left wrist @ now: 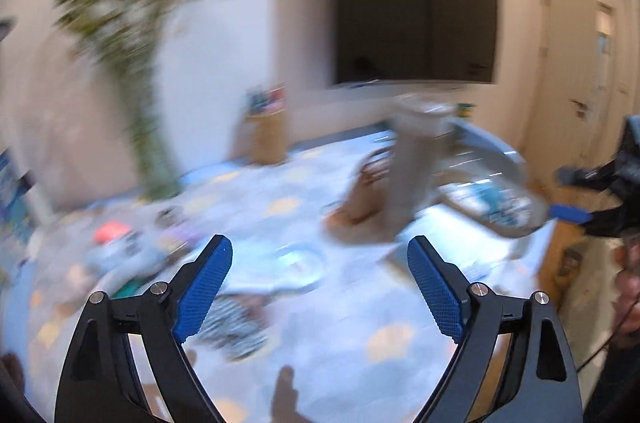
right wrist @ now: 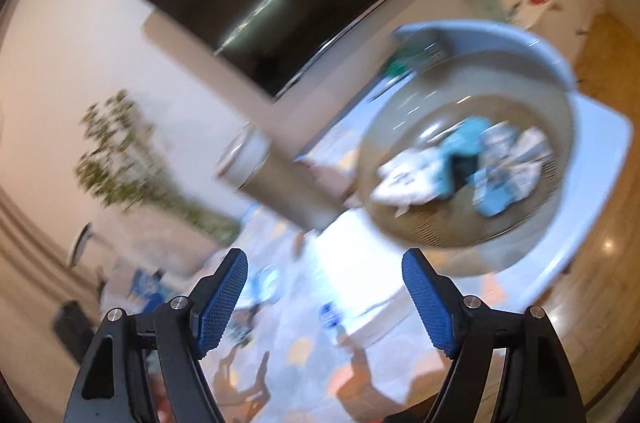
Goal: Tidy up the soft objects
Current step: 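Move both open tools back to the bed, then grasp the blue Stitch plush with left tool while right tool grasps the blue face mask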
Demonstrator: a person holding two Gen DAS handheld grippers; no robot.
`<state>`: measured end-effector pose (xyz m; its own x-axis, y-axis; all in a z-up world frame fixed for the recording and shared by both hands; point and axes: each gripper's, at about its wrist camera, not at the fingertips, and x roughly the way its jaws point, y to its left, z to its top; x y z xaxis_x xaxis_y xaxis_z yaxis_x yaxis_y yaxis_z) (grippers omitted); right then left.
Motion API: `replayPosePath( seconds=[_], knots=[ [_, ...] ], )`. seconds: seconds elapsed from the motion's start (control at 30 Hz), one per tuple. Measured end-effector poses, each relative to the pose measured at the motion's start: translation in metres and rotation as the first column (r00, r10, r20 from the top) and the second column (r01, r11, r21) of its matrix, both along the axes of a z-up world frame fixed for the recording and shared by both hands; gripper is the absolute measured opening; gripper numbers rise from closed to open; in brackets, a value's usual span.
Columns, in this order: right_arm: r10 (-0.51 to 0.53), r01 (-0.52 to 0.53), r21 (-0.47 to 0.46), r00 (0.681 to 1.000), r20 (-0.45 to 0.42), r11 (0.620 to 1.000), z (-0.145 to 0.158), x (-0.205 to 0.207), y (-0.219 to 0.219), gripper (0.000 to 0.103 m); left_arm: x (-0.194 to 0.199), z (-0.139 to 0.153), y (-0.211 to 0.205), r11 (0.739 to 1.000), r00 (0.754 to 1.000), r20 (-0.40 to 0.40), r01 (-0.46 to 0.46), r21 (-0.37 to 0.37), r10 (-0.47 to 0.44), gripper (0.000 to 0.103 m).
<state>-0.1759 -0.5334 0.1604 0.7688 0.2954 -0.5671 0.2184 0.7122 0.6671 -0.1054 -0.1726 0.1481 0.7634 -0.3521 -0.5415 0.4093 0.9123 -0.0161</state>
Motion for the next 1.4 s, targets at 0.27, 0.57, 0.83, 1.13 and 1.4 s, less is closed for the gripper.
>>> replayPosePath(
  seconds=[0.27, 0.57, 0.83, 1.13, 1.4],
  knots=[
    [0.244, -0.244, 0.013, 0.97, -0.003, 0.97, -0.013, 0.041, 0.091, 0.084, 0.02, -0.043, 0.11, 0.97, 0.964, -0.128, -0.24, -0.038, 0.233, 0.089],
    [0.4, -0.409, -0.122, 0.912, -0.091, 0.904, -0.061, 0.1, 0.213, 0.084, 0.044, -0.091, 0.162, 0.934, 0.922, -0.171, -0.356, -0.017, 0.349, 0.089],
    [0.39, -0.389, -0.414, 0.917, -0.085, 0.823, -0.1, 0.124, 0.266, 0.084, 0.055, -0.116, 0.185, 0.923, 0.906, -0.207, -0.383, -0.03, 0.369, 0.089],
    [0.373, -0.386, -0.408, 0.921, -0.113, 0.828, -0.116, 0.134, 0.264, 0.084, 0.057, -0.117, 0.185, 0.926, 0.911, -0.21, -0.374, -0.051, 0.356, 0.089],
    [0.367, -0.374, -0.413, 0.925, -0.098, 0.83, -0.111, 0.132, 0.262, 0.084, 0.061, -0.107, 0.174, 0.976, 0.939, -0.283, -0.214, -0.034, 0.196, 0.088]
  ],
)
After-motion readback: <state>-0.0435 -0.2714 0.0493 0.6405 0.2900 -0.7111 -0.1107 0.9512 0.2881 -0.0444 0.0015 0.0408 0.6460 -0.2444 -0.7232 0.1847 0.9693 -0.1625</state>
